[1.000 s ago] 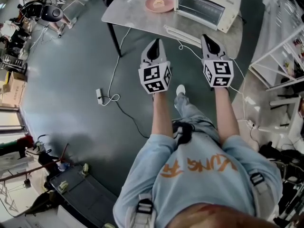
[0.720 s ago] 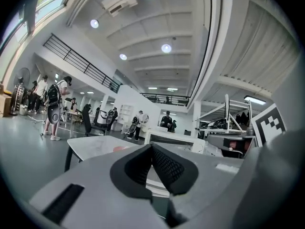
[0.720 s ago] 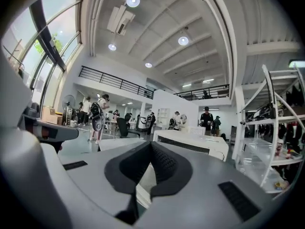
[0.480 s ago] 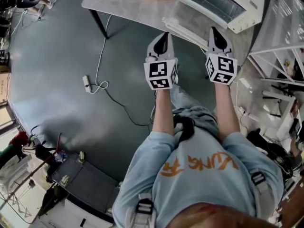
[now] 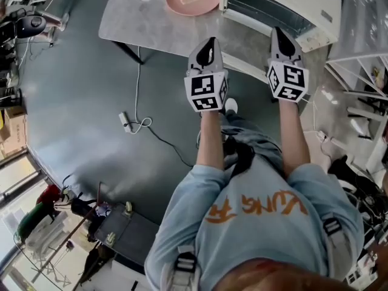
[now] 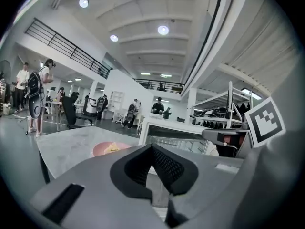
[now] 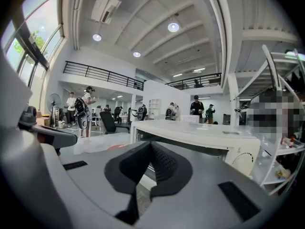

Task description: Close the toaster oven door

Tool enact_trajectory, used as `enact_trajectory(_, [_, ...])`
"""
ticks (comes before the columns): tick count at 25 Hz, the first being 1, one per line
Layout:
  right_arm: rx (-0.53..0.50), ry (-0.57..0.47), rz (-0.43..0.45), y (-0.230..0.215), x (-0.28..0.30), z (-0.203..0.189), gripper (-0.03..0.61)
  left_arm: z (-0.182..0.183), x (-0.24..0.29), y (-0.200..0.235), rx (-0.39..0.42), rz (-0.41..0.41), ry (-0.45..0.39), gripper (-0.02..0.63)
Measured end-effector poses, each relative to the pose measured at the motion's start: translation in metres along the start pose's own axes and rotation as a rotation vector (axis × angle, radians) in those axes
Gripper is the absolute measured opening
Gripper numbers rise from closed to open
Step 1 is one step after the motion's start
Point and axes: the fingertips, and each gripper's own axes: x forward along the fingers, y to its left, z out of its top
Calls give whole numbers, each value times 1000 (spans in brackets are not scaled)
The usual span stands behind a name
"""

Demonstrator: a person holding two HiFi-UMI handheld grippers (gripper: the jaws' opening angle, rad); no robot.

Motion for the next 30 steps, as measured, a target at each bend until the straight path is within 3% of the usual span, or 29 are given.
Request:
enact_trajectory(7, [74, 32, -81, -30, 20, -16, -3, -3, 49, -14, 111, -98, 84, 3])
enact_trajectory(10, [107, 61, -130, -37, 24, -32, -3, -14, 65, -12, 90, -150, 121, 3])
enact_trajectory(18, [193, 165, -290, -51, -6, -91, -3, -70, 71, -15, 134, -288, 272, 3])
enact_trajectory(25, [196, 231, -246, -13, -19, -126, -2, -104, 64, -17, 168, -418, 349, 3])
enact_trajectory(30, [150, 327, -171, 25, -30, -161, -2, -142, 45, -21, 324, -528, 432, 3])
